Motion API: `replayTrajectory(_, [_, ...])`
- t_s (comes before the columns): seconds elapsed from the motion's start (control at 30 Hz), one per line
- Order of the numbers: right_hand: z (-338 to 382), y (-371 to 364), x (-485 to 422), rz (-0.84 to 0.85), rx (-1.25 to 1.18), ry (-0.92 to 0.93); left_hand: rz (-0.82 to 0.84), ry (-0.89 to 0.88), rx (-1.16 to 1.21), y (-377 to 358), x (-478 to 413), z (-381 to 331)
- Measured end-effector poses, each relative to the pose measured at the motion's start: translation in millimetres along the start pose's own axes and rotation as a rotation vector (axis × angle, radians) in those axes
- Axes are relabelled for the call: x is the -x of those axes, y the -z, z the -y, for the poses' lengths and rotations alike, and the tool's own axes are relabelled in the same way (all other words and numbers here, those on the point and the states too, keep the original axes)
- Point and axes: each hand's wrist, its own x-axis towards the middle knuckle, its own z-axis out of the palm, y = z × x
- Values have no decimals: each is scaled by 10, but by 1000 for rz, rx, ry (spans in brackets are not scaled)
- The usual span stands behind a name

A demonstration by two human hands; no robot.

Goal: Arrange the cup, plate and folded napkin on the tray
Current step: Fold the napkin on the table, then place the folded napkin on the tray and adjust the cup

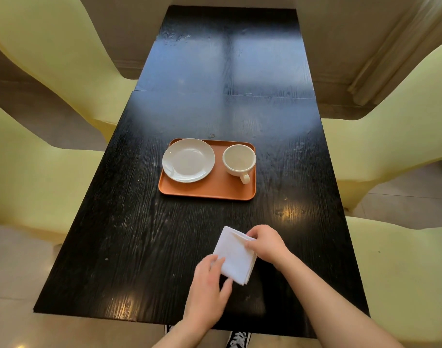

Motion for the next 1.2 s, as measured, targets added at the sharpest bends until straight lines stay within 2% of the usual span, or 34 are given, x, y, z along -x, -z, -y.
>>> replayTrajectory(0.07, [-41,-26,34,67,-199,-96,-104,178,188,69,-57,-77])
replayTrajectory(0.17, [-118,-18,126,75,-473,-119,-124,370,317,134,-184,-125])
replayTrajectory(0.23, [-158,16,198,77,-662,-123,-119,427,370,172,-255,-127])
replayTrajectory(0.37, [-176,46,329,125,-961,-125,-120,544,624,250,-388,-120])
replayTrajectory(0.53, [-81,17,437,73,-1219,-152,29,631,1149,288,-457,-161])
replayTrajectory(0.6, [-26,-1,454,48,-1252,-170,14,614,1196,301,-475,-171])
replayTrajectory(0.7, [50,-29,454,28,-1229,-191,-71,601,1134,355,-544,-162])
replayTrajectory(0.8, [119,-55,420,-39,-901,-185,-135,591,1001,433,-652,-119])
replayTrajectory(0.87, [176,-57,364,-91,-768,-159,-157,577,942,497,-756,-96])
replayTrajectory(1.03, [429,35,152,-162,-852,-145,-223,556,920,702,-1187,-66])
replayTrajectory(1.2, [642,93,-128,-170,-1001,-220,-248,569,925,839,-1686,-46])
